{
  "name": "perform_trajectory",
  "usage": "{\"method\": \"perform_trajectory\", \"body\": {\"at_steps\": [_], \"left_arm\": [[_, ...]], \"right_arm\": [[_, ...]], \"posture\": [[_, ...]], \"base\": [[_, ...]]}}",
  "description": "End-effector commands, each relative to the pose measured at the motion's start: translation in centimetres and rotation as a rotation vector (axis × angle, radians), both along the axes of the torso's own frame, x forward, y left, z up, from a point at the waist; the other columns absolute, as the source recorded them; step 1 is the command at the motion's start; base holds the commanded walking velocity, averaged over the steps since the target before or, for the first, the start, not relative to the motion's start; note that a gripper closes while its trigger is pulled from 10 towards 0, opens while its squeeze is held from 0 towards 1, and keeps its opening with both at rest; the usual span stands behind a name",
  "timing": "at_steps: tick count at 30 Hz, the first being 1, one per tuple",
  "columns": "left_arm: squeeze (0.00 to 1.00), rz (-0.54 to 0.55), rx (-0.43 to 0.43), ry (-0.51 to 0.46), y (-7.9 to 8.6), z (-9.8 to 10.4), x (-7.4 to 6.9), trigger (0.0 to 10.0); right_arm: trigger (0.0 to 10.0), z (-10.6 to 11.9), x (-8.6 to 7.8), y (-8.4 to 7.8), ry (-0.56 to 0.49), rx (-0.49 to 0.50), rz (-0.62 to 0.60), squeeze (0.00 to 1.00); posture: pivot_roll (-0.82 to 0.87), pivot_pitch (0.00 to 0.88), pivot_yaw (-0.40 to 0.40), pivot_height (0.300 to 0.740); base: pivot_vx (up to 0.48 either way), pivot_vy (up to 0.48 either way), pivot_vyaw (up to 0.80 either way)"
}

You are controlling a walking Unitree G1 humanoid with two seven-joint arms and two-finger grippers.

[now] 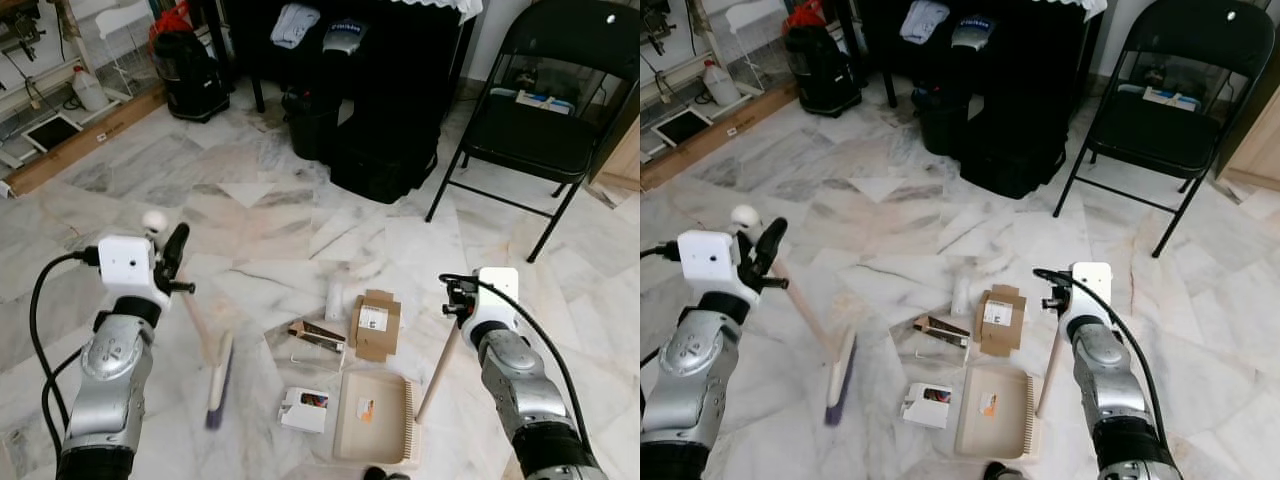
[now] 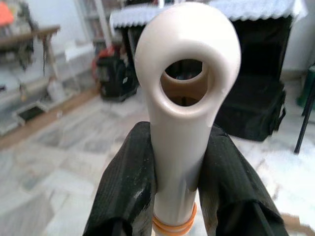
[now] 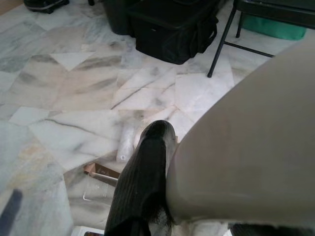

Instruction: Sweep floor

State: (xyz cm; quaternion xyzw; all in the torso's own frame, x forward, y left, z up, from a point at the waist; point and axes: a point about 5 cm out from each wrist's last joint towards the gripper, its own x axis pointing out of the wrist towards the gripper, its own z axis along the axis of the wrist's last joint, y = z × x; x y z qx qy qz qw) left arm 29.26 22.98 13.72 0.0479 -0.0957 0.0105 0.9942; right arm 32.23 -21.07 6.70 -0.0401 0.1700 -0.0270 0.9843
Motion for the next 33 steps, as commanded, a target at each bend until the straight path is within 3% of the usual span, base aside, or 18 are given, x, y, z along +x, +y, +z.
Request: {"method": "perform_trajectory", "body": {"at_steps": [1, 3, 4, 6, 12, 13, 16, 21, 26, 33], "left_arm": [[0.00, 0.028, 0.008, -0.008, 0.6, -0.2, -0.3, 10.0], [0.00, 0.037, 0.002, 0.018, 0.9, -1.1, -0.4, 10.0], [0.00, 0.053, -0.008, 0.069, 1.3, -2.7, -0.7, 10.0], [0.00, 0.076, -0.049, 0.113, 1.7, -4.1, -0.9, 10.0], [0.00, 0.082, -0.130, 0.170, 1.7, -5.9, -1.4, 10.0], [0.00, 0.076, -0.191, 0.198, 1.5, -6.5, -1.5, 10.0], [0.00, 0.079, -0.260, 0.200, 1.3, -7.2, -1.7, 10.0], [0.00, 0.082, -0.342, 0.172, 1.3, -7.2, -1.7, 10.0], [0.00, 0.034, -0.486, 0.175, 1.1, -7.1, -1.2, 10.0], [0.00, -0.119, -0.531, 0.121, -0.2, -5.0, -0.5, 10.0]], "right_arm": [[10.0, -2.4, -1.2, 0.0, 0.111, -0.005, 0.000, 0.00], [10.0, -2.6, -1.1, 0.0, 0.119, -0.008, 0.002, 0.00], [10.0, -2.8, -1.0, 0.2, 0.126, -0.008, 0.007, 0.00], [10.0, -3.0, -1.0, 0.3, 0.136, -0.012, 0.013, 0.00], [10.0, -3.3, -1.1, 0.1, 0.139, -0.014, 0.014, 0.00], [10.0, -3.2, -1.1, 0.0, 0.134, -0.013, 0.013, 0.00], [10.0, -3.2, -1.1, 0.0, 0.127, -0.007, 0.018, 0.00], [10.0, -3.4, -1.2, -0.4, 0.129, -0.011, 0.017, 0.00], [10.0, -3.3, -1.2, -0.6, 0.114, -0.006, 0.017, 0.00], [10.0, -3.1, -0.9, -0.4, 0.103, 0.006, 0.019, 0.00]], "posture": [[0.08, 0.151, 0.031, 0.740], [0.09, 0.155, 0.031, 0.740], [0.09, 0.154, 0.029, 0.740], [0.09, 0.159, 0.027, 0.740], [0.09, 0.157, 0.021, 0.740], [0.08, 0.161, 0.020, 0.740], [0.08, 0.164, 0.016, 0.740], [0.07, 0.160, 0.015, 0.740], [0.07, 0.152, 0.014, 0.740], [0.09, 0.136, 0.018, 0.740]], "base": [[0.000, 0.000, 0.00], [0.000, 0.000, 0.00], [0.000, 0.000, 0.00], [0.000, 0.000, 0.00], [0.000, 0.000, 0.00], [0.000, 0.000, 0.00], [0.000, 0.000, 0.00], [0.000, 0.000, 0.00], [0.000, 0.000, 0.00], [0.000, 0.000, 0.00]]}}
